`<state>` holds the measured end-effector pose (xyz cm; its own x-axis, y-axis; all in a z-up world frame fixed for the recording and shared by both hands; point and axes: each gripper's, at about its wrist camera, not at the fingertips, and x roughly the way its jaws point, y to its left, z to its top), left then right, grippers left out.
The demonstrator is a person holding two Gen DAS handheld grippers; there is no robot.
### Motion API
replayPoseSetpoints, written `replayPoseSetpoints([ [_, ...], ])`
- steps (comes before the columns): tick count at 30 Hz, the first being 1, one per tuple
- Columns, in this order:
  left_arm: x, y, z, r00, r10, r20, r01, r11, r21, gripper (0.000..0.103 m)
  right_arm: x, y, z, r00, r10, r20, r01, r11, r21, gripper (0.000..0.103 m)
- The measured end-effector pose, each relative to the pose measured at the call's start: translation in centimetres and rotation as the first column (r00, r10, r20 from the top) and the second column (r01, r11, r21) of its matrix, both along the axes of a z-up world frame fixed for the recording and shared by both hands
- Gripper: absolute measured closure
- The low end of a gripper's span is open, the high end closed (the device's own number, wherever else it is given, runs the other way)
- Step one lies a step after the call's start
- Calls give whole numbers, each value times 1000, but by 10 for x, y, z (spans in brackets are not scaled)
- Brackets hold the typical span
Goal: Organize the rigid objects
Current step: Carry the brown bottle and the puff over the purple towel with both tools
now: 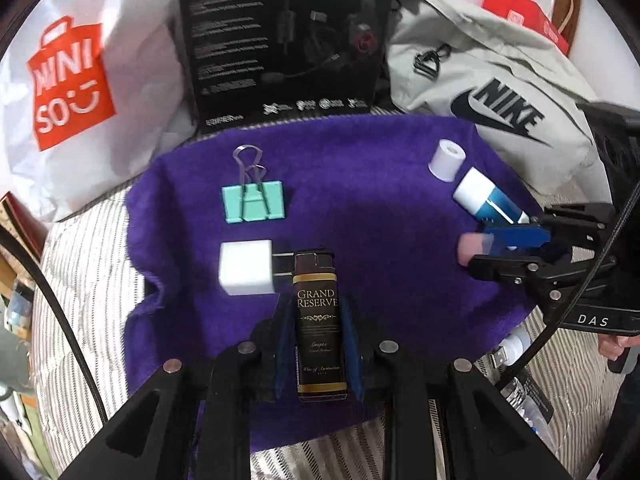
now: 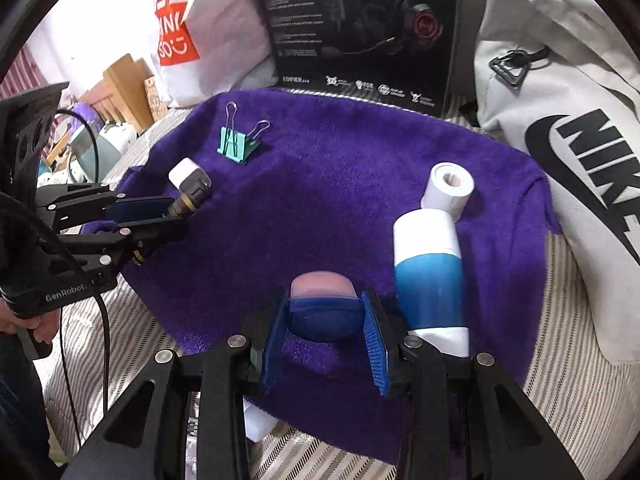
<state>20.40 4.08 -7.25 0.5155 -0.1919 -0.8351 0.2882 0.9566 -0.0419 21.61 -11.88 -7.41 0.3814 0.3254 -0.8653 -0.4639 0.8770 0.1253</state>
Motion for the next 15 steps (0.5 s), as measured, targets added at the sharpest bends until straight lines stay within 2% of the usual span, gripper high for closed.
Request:
replayPoseSetpoints([
  [5, -1, -5, -9, 999, -27, -19, 28, 999, 21, 80, 1, 3, -5, 1000, 10, -3, -10, 1000, -21, 66],
  [15, 2, 2, -13, 1000, -17, -18, 18, 999, 43, 79, 3, 3, -6, 1000, 20, 12, -19, 1000, -9, 66],
])
